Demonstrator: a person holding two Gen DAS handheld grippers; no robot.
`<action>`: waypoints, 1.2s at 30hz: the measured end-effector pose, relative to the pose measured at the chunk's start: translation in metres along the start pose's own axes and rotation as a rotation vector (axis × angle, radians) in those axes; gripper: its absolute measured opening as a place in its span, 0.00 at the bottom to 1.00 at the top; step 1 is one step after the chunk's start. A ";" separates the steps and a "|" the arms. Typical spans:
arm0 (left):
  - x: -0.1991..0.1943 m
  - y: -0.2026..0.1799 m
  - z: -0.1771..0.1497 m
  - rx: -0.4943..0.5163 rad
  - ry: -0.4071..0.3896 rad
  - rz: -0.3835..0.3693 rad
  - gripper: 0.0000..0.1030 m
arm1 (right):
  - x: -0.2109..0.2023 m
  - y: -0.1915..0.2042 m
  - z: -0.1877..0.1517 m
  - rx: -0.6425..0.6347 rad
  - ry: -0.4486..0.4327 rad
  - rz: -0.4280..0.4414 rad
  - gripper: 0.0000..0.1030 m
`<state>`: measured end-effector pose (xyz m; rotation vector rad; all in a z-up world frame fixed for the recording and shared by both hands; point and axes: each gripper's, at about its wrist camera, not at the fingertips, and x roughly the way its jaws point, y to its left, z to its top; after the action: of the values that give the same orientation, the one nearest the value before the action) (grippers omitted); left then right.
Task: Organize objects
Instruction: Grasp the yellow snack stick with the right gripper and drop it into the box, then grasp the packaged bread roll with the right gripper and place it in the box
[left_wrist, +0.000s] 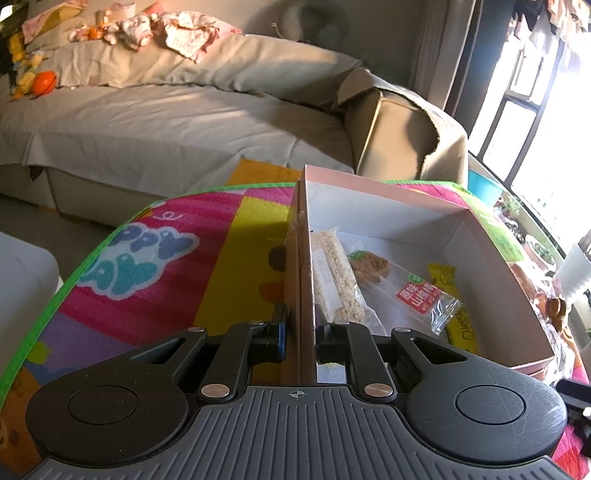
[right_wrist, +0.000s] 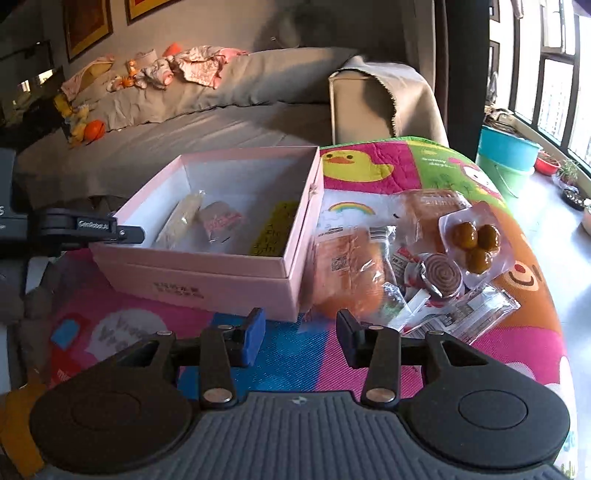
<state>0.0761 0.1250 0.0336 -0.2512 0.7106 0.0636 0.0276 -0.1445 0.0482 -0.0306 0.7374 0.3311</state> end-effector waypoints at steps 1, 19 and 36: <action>0.000 0.000 0.000 0.000 0.002 -0.001 0.15 | -0.003 -0.004 0.002 0.018 -0.015 -0.003 0.41; 0.002 -0.002 -0.002 0.005 0.007 0.016 0.14 | 0.078 -0.061 0.057 0.183 0.028 -0.007 0.37; 0.002 -0.001 -0.002 -0.006 0.004 0.008 0.15 | -0.020 -0.038 -0.012 0.054 0.031 0.021 0.80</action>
<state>0.0761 0.1235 0.0313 -0.2542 0.7158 0.0725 0.0174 -0.1878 0.0494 0.0226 0.7779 0.3313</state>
